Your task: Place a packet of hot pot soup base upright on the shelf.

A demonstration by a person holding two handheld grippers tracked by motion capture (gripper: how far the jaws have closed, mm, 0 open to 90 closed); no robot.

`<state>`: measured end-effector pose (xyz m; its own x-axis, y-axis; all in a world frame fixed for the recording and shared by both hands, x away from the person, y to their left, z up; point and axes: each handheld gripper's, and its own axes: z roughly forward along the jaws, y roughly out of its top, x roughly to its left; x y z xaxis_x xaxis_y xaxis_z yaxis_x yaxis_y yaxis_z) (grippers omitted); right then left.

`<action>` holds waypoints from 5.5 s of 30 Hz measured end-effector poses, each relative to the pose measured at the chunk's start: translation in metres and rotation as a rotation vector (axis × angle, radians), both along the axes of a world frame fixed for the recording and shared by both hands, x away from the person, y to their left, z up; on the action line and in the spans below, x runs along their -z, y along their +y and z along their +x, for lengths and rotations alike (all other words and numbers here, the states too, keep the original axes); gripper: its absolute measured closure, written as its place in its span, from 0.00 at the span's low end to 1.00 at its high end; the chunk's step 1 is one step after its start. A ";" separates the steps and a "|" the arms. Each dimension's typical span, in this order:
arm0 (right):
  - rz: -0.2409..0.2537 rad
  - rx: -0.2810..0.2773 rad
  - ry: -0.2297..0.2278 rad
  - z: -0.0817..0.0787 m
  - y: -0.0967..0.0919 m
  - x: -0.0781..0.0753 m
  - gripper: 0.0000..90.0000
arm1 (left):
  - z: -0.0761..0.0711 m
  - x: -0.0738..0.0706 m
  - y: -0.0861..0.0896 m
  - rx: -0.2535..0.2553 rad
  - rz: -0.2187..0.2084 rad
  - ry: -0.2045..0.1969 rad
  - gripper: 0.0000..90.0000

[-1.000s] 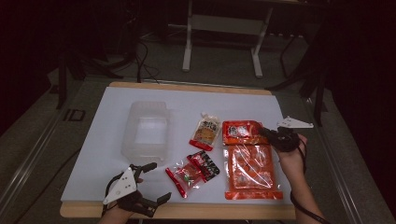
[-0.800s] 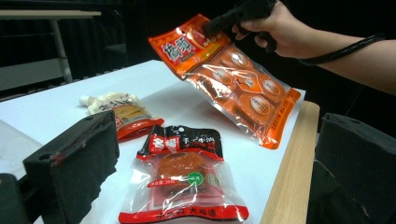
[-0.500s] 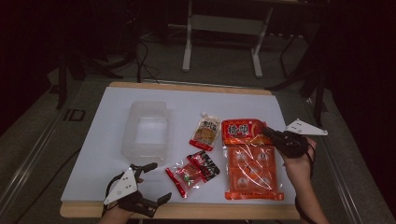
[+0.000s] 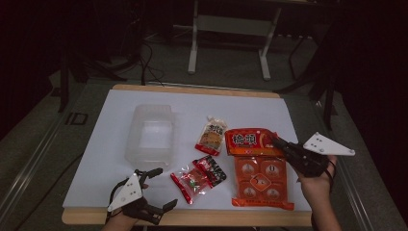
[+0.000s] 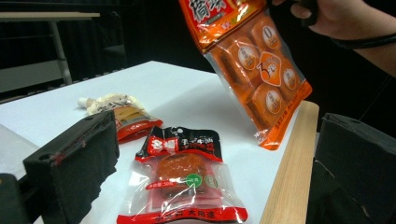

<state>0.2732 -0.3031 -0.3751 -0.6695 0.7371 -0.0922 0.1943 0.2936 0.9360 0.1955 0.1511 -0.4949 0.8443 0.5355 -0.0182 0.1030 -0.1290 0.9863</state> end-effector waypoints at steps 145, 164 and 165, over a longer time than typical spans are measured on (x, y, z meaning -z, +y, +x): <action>0.173 -0.217 -0.190 -0.040 0.048 -0.074 0.14 | 0.118 -0.167 0.003 -0.066 -0.049 -0.128 0.80; 0.118 -0.200 -0.172 -0.034 0.054 -0.054 0.16 | 0.148 -0.136 0.058 -0.351 -0.094 -0.109 0.80; 0.113 -0.202 -0.163 -0.033 0.054 -0.052 0.16 | 0.151 -0.129 0.064 -0.378 -0.087 -0.102 0.80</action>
<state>0.2400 -0.2492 -0.3230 -0.7871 0.6018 -0.1351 -0.0131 0.2027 0.9792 0.3461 0.2148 -0.3661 0.5881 0.8088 -0.0036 0.0281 -0.0160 0.9995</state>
